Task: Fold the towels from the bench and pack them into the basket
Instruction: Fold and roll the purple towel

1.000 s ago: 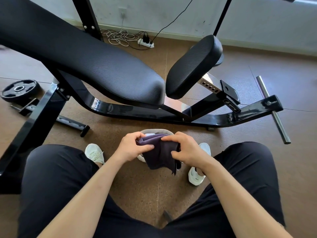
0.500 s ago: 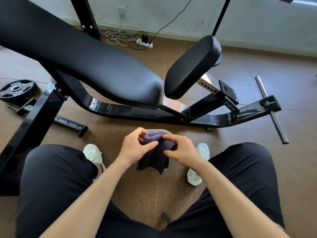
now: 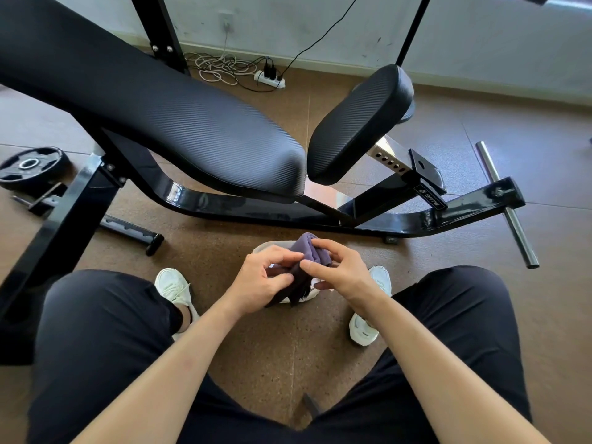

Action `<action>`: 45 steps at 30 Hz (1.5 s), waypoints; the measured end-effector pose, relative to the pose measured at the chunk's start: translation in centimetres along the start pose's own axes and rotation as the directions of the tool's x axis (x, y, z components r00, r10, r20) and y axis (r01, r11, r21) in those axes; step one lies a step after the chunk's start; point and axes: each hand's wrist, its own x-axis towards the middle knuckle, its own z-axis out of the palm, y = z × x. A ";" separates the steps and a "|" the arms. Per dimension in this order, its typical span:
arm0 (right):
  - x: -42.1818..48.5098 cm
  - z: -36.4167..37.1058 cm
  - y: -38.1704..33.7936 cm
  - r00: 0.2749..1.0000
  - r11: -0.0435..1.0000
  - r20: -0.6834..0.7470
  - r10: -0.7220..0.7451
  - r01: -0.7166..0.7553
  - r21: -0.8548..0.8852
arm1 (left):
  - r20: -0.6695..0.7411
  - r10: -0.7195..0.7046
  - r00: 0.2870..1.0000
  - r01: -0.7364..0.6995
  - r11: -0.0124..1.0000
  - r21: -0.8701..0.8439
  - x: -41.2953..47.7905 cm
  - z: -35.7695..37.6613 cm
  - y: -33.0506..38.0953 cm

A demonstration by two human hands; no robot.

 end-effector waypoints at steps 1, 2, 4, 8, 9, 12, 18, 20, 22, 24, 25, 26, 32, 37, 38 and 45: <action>0.0 -0.1 0.1 1.000 0.999 -0.011 -0.027 0.026 -0.030 | 0.032 -0.009 0.999 0.009 1.000 -0.012 -0.1 0.0 0.0; 0.0 -0.2 0.1 0.999 0.997 -0.012 -0.050 0.049 -0.064 | 0.058 -0.016 0.998 0.017 1.000 -0.019 -0.1 -0.1 0.1; 0.1 -0.7 0.0 0.997 0.988 0.013 -0.073 0.074 -0.135 | 0.061 -0.009 0.998 0.011 1.000 -0.028 -0.1 -0.4 0.2; 0.2 -1.9 -0.5 0.989 0.958 0.114 -0.096 0.123 -0.259 | -0.119 -0.011 0.993 0.004 0.998 -0.059 0.2 -1.1 0.2; 0.2 -2.1 -0.4 0.985 0.960 0.144 -0.094 0.128 -0.250 | -0.135 -0.019 0.991 0.011 0.998 -0.064 0.3 -1.2 0.2; -0.3 -2.4 -0.5 0.970 0.984 0.221 -0.102 0.131 -0.122 | -0.030 -0.018 0.999 0.016 0.998 -0.062 0.2 -1.2 0.2; -0.2 -2.6 -0.6 0.978 0.982 0.144 -0.150 0.130 0.138 | 0.124 -0.065 0.990 0.072 0.996 -0.052 0.3 -0.2 0.3; 0.0 -2.6 -0.4 0.988 0.972 0.081 -0.130 0.111 0.207 | 0.141 -0.091 0.986 0.099 0.994 -0.052 0.4 -0.1 0.3; 0.2 -2.5 0.0 0.994 0.969 0.034 -0.100 0.090 0.231 | 0.149 -0.108 0.983 0.119 0.991 -0.062 0.4 0.0 0.0; 0.4 -2.2 0.3 0.997 0.964 0.003 -0.076 0.073 0.257 | 0.169 -0.122 0.978 0.136 0.988 -0.072 0.5 0.3 -0.2; 0.5 -2.0 0.4 0.998 0.960 -0.008 -0.067 0.067 0.271 | 0.180 -0.132 0.975 0.148 0.986 -0.082 0.5 0.4 -0.3; 0.6 -1.9 0.5 0.998 0.959 -0.018 -0.062 0.065 0.276 | 0.184 -0.141 0.973 0.160 0.983 -0.090 0.6 0.5 -0.3; 1.1 -1.4 1.4 0.999 0.949 0.032 -0.019 0.008 0.314 | 0.111 -0.204 0.973 0.215 0.972 -0.095 1.3 1.3 0.0; 1.0 -0.4 2.7 0.993 0.948 0.100 -0.059 0.025 0.319 | 0.007 -0.285 0.958 0.281 0.937 -0.206 1.7 2.6 0.0; 1.0 -0.2 3.0 0.993 0.956 0.088 -0.074 0.046 0.289 | -0.013 -0.306 0.952 0.295 0.927 -0.231 1.7 2.9 0.0; 1.4 0.2 4.5 0.984 0.996 0.162 -0.078 0.085 -0.035 | -0.094 -0.377 0.921 0.336 0.895 -0.294 2.1 4.3 -0.7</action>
